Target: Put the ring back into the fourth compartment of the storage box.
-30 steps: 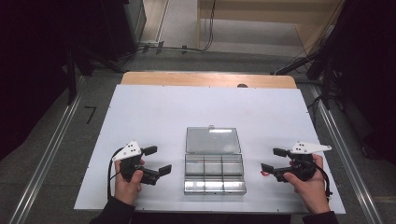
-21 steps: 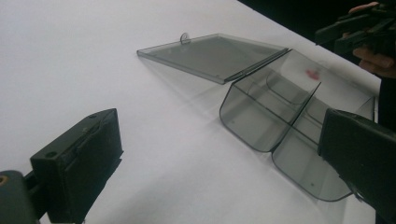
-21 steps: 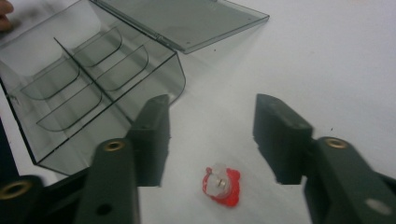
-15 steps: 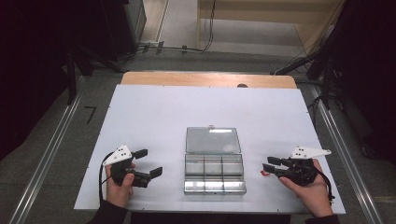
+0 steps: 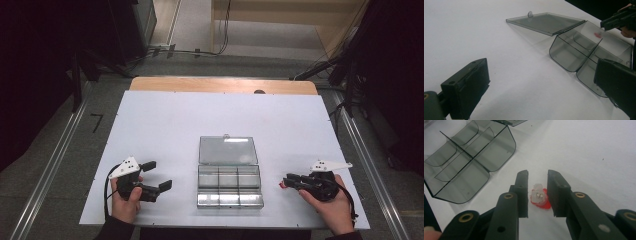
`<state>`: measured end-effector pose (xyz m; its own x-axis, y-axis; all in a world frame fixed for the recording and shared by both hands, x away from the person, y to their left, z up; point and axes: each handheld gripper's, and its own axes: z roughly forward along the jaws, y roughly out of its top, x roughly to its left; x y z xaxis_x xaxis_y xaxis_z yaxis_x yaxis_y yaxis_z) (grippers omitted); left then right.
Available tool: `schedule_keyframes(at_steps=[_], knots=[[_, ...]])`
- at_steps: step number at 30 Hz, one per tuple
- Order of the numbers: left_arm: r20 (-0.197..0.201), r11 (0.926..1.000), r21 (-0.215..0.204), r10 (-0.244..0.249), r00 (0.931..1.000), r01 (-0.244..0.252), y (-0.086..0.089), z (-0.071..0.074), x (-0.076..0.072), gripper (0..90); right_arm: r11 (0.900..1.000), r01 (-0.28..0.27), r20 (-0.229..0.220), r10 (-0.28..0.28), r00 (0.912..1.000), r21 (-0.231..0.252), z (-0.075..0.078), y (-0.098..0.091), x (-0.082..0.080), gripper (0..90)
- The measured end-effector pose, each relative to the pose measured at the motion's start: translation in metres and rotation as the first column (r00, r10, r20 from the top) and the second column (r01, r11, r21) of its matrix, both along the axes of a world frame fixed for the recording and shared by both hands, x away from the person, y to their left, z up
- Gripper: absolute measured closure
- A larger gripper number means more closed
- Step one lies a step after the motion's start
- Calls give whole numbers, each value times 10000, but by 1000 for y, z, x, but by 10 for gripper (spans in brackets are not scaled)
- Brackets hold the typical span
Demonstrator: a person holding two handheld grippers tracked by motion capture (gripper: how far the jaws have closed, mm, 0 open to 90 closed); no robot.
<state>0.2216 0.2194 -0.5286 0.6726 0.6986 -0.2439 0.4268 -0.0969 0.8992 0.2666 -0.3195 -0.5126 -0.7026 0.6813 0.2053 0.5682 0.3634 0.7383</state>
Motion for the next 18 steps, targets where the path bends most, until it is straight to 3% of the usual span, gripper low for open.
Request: schedule_keyframes(at_steps=[7,18], knots=[[-42,10000,-89,-32,10000,32,1,-1,1,0,9997,-137,-156,134,9998,-185,-4,4,1,766],[10,10000,14,-49,10000,49,-1,0,0,2,9996,113,-72,-115,9999,-276,-4,1,2,843]])
